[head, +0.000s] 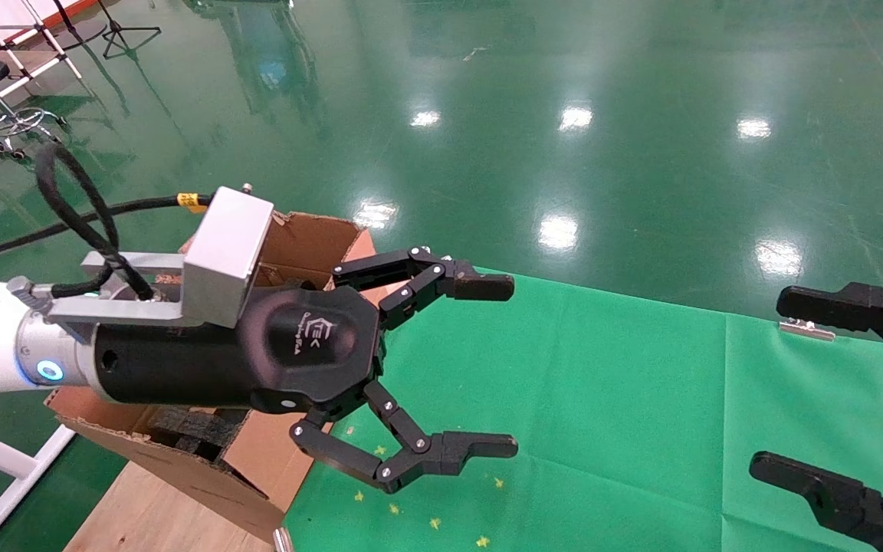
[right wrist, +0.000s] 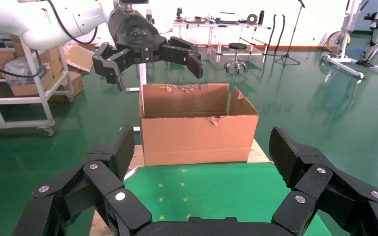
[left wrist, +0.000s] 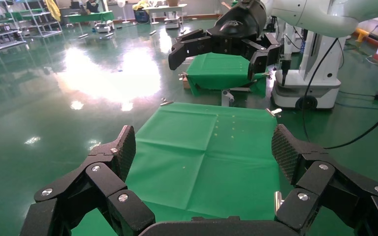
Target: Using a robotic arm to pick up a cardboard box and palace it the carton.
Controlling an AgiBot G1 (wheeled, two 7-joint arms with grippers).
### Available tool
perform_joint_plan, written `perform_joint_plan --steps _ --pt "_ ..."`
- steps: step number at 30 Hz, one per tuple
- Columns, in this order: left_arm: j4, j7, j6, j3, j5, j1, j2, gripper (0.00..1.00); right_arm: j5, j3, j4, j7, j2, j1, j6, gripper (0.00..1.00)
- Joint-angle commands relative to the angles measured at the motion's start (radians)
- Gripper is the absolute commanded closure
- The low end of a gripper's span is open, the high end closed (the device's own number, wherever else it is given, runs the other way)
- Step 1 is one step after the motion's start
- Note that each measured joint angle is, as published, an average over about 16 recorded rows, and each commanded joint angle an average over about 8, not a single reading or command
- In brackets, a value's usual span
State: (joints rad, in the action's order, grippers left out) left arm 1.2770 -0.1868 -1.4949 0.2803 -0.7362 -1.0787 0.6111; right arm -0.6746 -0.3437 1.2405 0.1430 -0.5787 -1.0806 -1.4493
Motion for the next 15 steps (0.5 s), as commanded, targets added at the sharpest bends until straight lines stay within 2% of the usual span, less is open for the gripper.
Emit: perform_joint_plan --steps 1,15 --pt "0.000 0.000 0.000 0.000 0.000 0.000 0.000 0.00 0.000 0.000 0.000 0.000 0.000 0.000 0.000 0.00" --pt "0.000 0.000 0.000 0.000 0.000 0.000 0.000 0.00 0.000 0.000 0.000 0.000 0.000 0.000 0.000 0.00"
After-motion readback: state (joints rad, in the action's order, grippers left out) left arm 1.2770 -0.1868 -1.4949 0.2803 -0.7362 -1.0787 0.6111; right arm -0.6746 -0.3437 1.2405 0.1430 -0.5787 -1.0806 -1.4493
